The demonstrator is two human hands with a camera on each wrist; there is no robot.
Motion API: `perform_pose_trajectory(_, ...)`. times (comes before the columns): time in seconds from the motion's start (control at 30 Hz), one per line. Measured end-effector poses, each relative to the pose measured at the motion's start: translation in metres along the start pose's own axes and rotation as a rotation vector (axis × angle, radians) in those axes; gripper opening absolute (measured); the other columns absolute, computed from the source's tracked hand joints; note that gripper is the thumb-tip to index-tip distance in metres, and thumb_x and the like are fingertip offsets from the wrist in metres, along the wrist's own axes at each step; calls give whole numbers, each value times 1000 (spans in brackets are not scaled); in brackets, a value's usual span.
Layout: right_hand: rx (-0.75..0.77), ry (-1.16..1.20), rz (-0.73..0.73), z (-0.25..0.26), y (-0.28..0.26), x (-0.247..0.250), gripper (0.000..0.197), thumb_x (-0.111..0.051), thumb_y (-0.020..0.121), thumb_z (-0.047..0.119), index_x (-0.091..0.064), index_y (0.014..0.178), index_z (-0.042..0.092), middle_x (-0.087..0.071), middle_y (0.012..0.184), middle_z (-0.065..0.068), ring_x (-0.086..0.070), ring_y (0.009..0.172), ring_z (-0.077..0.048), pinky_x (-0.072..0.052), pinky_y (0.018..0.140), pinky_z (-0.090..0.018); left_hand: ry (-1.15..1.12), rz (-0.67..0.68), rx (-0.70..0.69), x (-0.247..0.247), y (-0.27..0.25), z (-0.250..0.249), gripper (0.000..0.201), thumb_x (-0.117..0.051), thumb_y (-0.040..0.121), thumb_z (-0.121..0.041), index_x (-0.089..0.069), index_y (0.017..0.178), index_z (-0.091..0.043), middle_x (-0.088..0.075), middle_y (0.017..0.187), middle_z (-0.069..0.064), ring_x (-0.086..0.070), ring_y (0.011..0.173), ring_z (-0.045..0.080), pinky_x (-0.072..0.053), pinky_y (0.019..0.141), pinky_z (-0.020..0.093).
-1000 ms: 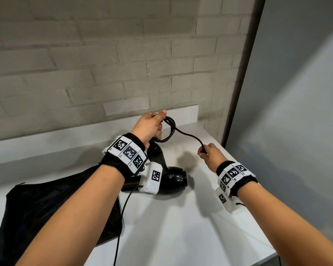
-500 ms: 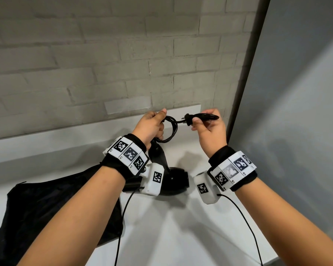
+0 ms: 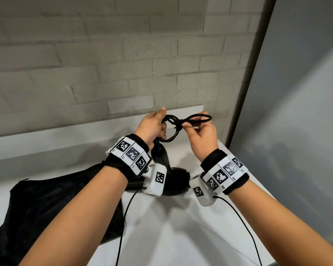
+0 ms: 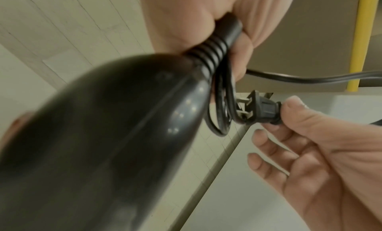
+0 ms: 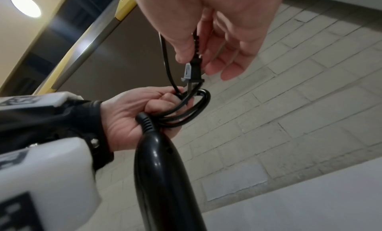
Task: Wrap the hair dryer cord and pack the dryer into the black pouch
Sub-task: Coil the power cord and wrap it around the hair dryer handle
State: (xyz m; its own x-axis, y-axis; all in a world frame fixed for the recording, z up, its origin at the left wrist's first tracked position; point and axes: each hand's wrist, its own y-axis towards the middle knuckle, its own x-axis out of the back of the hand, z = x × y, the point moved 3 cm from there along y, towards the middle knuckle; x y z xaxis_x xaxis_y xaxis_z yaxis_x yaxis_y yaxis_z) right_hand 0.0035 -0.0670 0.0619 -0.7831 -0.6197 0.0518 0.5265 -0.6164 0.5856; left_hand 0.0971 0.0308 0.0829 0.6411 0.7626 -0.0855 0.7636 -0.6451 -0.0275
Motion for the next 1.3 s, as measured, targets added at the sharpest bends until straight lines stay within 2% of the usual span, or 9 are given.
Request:
perform_pose_trajectory(0.3,76,-214,73,10,-2,-8,18,-70,77,16,-57,77,3,-54,75,-1,-54,77,-14,-36,62,-12,-7,27,-4,-1,0,0,35,-39,98,-32,-34,67,-17,-32,31,-12,-24,25,4,-28,35,13)
perform_pose_trajectory(0.5,-31,-69,17,1,5,-17,37,-76,64,-2,-44,69,16,-51,78,-4,-54,75,-2,-39,74,-6,34,60,5,0,-2,1,34,-42,96,-35,-37,68,-18,-34,44,-5,-23,28,4,-30,37,16)
perform_pose_trajectory(0.6,23,-151,46,1,6,-22,40,-71,67,-4,-40,62,21,-40,76,10,-49,69,10,-35,65,0,36,83,11,0,-4,1,34,-40,97,-35,-35,67,-18,-34,36,-11,-23,27,4,-30,39,18)
perform_pose_trajectory(0.8,-157,-81,191,-13,16,-30,39,-63,72,-3,-40,96,16,-50,79,4,-51,69,-9,-42,67,-15,75,122,26,-5,-9,0,37,-37,98,-34,-39,66,-17,-33,29,-8,-23,26,3,-28,39,19)
perform_pose_trajectory(0.93,-187,-67,367,-15,15,-34,34,-45,79,-15,-49,107,4,-54,75,5,-55,59,12,-42,62,-4,108,143,16,-10,-7,2,29,-36,98,-33,-52,97,-9,-33,29,-9,-24,26,3,-27,37,17)
perform_pose_trajectory(1.0,-246,18,403,-15,15,-37,33,-39,81,-16,-50,107,2,-52,70,2,-55,53,6,-42,58,-9,86,110,14,-5,-6,0,29,-37,98,-33,-51,91,-8,-33,28,-8,-25,25,3,-28,37,17)
perform_pose_trajectory(1.07,-334,53,460,-15,11,-38,23,-41,87,-6,-53,102,8,-48,65,-1,-49,53,-7,-40,55,-22,83,79,27,-1,-5,-1,33,-39,98,-34,-48,75,-13,-35,29,-8,-26,25,4,-30,41,21)
perform_pose_trajectory(1.2,-209,-236,619,-20,4,-19,12,-47,93,23,-56,89,16,-46,63,9,-47,54,3,-34,58,-15,60,97,52,0,-6,0,35,-38,97,-36,-42,68,-18,-33,32,-10,-24,26,4,-32,44,22)
perform_pose_trajectory(1.3,-161,-437,721,-30,3,0,33,-42,90,41,-57,90,11,-60,78,-5,-55,73,-16,-45,73,-25,75,113,62,-1,-5,0,36,-36,97,-37,-41,67,-19,-33,33,-11,-23,26,4,-32,39,18)
